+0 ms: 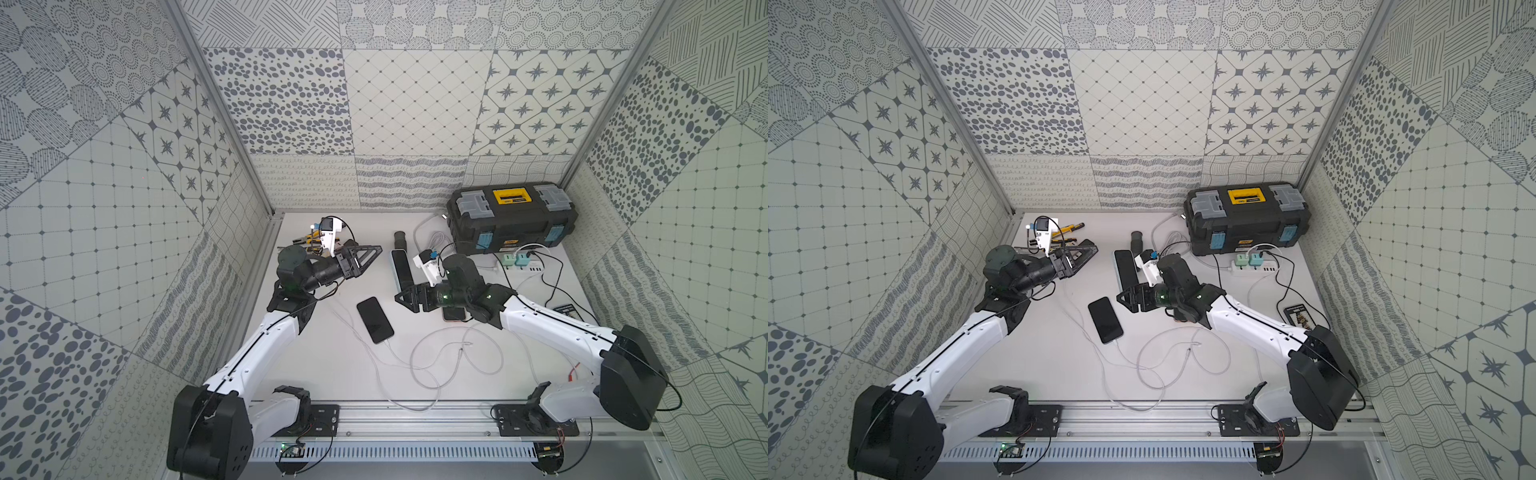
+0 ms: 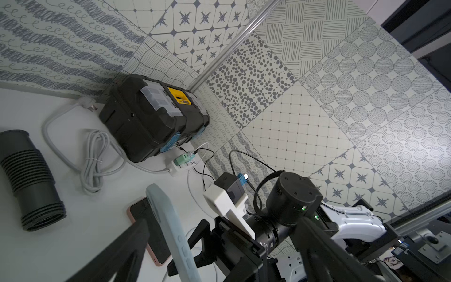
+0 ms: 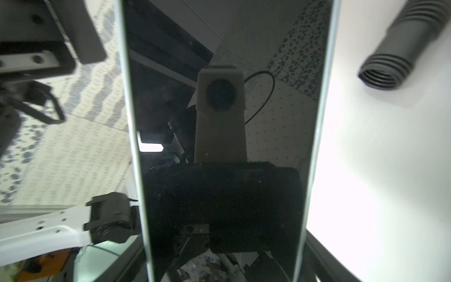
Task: Unplug the charging cable from the phone
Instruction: Place the phone at the center of the board.
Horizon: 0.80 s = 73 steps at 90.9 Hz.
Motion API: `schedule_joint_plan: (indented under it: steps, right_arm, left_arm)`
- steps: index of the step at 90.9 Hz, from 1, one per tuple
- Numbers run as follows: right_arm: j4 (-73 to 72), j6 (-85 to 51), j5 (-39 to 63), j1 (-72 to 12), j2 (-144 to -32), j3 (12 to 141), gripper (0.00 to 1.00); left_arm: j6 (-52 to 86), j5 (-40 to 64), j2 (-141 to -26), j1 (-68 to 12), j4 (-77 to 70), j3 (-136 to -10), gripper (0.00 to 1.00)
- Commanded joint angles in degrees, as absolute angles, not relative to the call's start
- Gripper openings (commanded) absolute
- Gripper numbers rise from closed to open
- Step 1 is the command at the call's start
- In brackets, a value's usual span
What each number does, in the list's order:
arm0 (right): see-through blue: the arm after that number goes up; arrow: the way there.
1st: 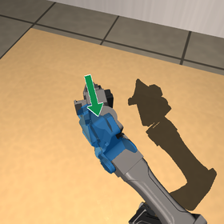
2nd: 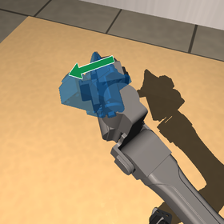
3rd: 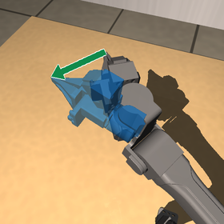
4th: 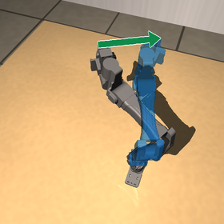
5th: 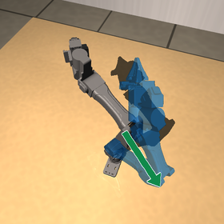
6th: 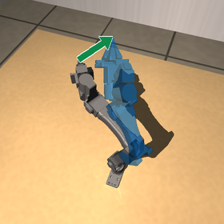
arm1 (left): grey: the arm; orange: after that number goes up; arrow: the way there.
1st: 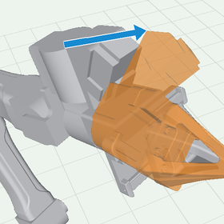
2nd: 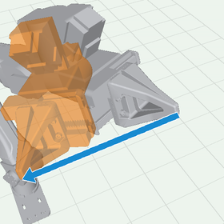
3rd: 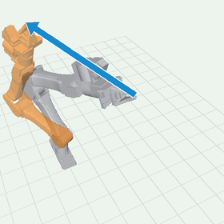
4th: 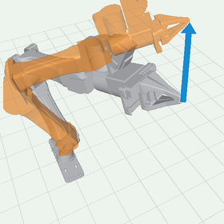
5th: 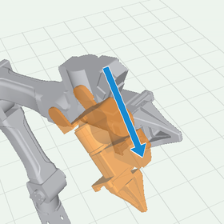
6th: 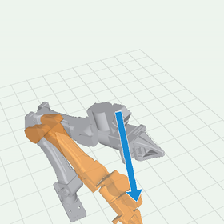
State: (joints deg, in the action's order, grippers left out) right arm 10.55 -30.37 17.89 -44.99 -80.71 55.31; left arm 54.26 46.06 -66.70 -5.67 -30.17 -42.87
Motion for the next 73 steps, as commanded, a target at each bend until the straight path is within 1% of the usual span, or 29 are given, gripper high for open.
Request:
schedule_joint_plan:
  steps: [1,13,32,73]
  right_arm:
    - [15.6,-31.1,3.8,-47.2,-81.8,58.3,0.49]
    - [20.4,-32.5,-4.8,-49.7,-84.4,60.1,0.49]
    - [28.7,-34.5,-12.0,-52.2,-91.1,64.9,0.5]
    - [33.8,-36.4,-11.6,-52.7,-103.3,70.6,0.54]
  left_arm:
    - [45.5,40.0,-66.0,-5.4,-19.8,-43.5,0.99]
    - [45.3,39.4,-66.0,-5.4,-18.9,-43.4,0.98]
    - [44.8,38.3,-65.4,-5.4,-17.9,-43.4,0.99]
    - [44.5,37.5,-65.7,-5.4,-17.1,-43.3,0.98]
